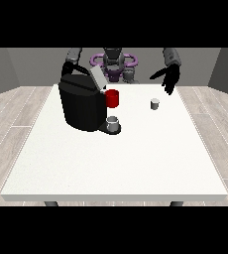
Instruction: Insert the coffee pod into the coffee machine and close the lid
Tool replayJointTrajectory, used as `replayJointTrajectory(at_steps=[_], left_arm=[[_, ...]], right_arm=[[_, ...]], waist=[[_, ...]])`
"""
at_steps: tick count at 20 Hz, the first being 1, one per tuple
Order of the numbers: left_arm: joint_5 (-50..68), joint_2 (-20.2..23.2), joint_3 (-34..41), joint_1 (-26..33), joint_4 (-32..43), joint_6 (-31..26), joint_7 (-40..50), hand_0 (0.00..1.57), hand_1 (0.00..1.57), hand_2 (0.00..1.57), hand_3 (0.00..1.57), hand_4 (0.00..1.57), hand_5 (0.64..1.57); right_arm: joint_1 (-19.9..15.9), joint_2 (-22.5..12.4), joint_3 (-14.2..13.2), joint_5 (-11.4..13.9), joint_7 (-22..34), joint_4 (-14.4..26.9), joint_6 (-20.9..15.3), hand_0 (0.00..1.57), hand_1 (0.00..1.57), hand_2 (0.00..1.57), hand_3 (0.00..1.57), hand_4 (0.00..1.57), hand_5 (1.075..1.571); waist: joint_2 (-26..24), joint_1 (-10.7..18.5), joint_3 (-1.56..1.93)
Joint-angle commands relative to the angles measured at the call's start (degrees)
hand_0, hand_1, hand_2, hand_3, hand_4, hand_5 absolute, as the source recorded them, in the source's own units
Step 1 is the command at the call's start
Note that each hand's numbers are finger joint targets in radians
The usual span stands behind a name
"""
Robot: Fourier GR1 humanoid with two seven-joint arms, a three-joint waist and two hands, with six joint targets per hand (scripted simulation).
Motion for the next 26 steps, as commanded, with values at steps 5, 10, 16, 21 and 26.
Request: replayJointTrajectory(at_steps=[5,10,16,21,26], left_arm=[[-6.3,2.4,-0.8,-6.1,11.9,-1.1,-3.5,0.00,0.00,0.00,0.00,0.00,1.571],[-12.1,-0.5,-3.7,-10.7,13.7,2.3,-0.1,0.00,0.00,0.00,0.00,0.00,1.571],[-16.6,-2.7,-1.8,-12.1,24.6,10.8,-6.4,0.95,0.95,0.97,0.66,0.00,1.571],[-23.0,-3.0,-5.9,-12.8,24.4,14.4,-9.4,1.07,1.07,1.13,0.93,0.46,1.571],[-29.0,-2.4,-9.0,-15.3,26.7,15.0,-6.8,0.76,0.76,0.95,0.81,0.34,1.571]], right_arm=[[-3.3,1.5,-0.3,-1.5,0.2,3.2,0.7,0.00,0.00,0.00,0.00,0.00,1.571],[-8.0,-0.4,-2.8,-1.9,-0.5,9.0,0.5,0.00,0.00,0.00,0.00,0.00,1.571],[-4.8,1.0,1.4,-1.0,2.3,6.4,1.9,0.00,0.00,0.00,0.00,0.00,1.571],[-4.9,1.8,1.0,0.2,-1.0,10.6,0.2,0.00,0.00,0.00,0.00,0.00,1.571],[-12.1,-0.8,-3.4,-2.7,-0.5,12.9,1.8,0.00,0.00,0.00,0.00,0.00,1.571]], waist=[[3.6,-0.7,0.01],[4.3,0.0,0.03],[2.3,-2.2,-0.01],[2.4,-1.0,0.01],[4.7,-0.4,0.01]])
